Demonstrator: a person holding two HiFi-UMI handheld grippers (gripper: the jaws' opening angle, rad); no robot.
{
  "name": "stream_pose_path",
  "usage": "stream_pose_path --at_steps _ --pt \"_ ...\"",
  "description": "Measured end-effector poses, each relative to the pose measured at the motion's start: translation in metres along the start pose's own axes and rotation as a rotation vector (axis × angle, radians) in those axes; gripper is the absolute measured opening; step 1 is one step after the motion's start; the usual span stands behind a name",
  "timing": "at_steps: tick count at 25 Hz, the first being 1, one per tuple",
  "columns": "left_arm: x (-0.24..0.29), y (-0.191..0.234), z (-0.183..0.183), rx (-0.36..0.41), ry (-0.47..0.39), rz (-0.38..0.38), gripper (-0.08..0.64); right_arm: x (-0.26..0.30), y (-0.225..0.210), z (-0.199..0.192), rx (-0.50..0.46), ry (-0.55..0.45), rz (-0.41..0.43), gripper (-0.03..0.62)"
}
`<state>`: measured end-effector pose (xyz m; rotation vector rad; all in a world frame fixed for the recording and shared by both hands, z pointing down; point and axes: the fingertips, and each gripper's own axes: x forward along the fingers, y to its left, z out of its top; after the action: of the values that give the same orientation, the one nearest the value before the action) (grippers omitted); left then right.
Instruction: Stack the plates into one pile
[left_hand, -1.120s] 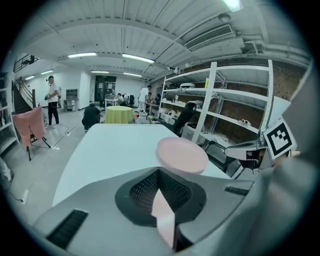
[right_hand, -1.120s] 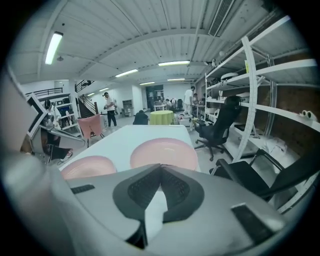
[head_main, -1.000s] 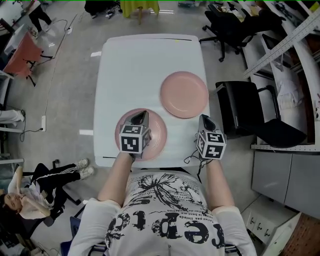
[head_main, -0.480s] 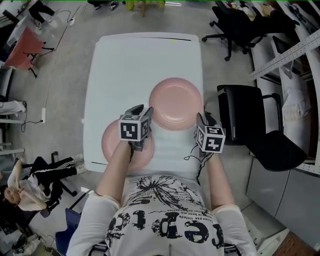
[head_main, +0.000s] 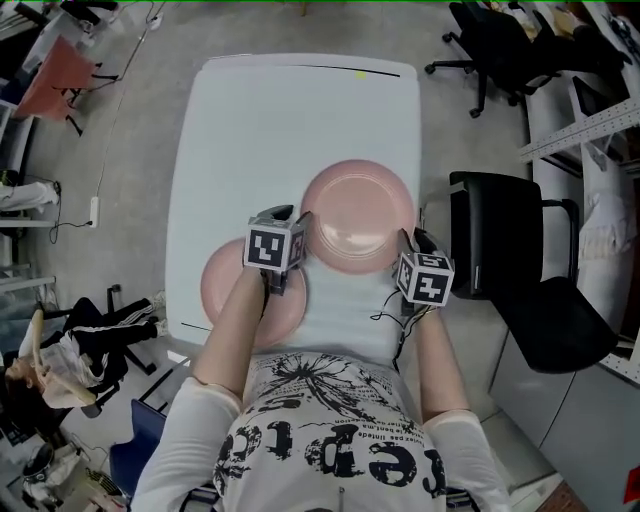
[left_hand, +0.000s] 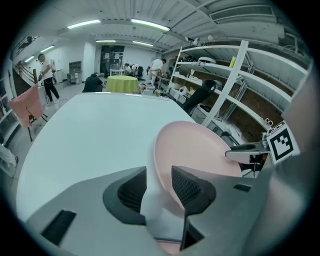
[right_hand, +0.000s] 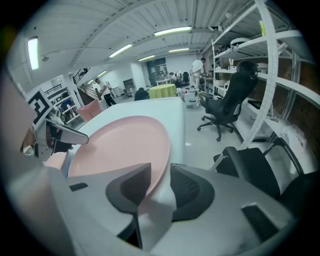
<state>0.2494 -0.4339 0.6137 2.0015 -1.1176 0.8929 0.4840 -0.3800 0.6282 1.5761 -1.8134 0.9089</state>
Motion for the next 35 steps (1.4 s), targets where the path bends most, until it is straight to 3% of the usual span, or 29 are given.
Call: stream_pose_path --at_steps 3,7,14,21,26,35 --pt "0.007 0.000 -0.003 0.026 0.054 0.006 0.128 0.005 0.001 0.000 0.002 0.005 0.011 0.097" --pt "0.014 -0.006 -0.013 0.090 0.121 -0.006 0.089 0.006 0.000 -0.001 0.009 0.000 0.019 0.091" --pt "0.013 -0.008 -0.015 0.114 0.138 -0.039 0.066 0.003 0.001 -0.002 0.017 -0.005 0.025 0.086" --pt "-0.005 -0.018 -0.007 0.106 0.078 -0.079 0.064 -0.017 0.002 0.003 0.023 -0.039 0.007 0.081" --pt "-0.036 -0.016 -0.003 0.113 0.007 -0.057 0.064 -0.039 0.016 0.014 0.002 -0.087 0.007 0.080" --pt "-0.110 0.017 -0.024 0.117 -0.108 -0.072 0.064 -0.079 0.087 0.014 -0.047 -0.149 0.000 0.077"
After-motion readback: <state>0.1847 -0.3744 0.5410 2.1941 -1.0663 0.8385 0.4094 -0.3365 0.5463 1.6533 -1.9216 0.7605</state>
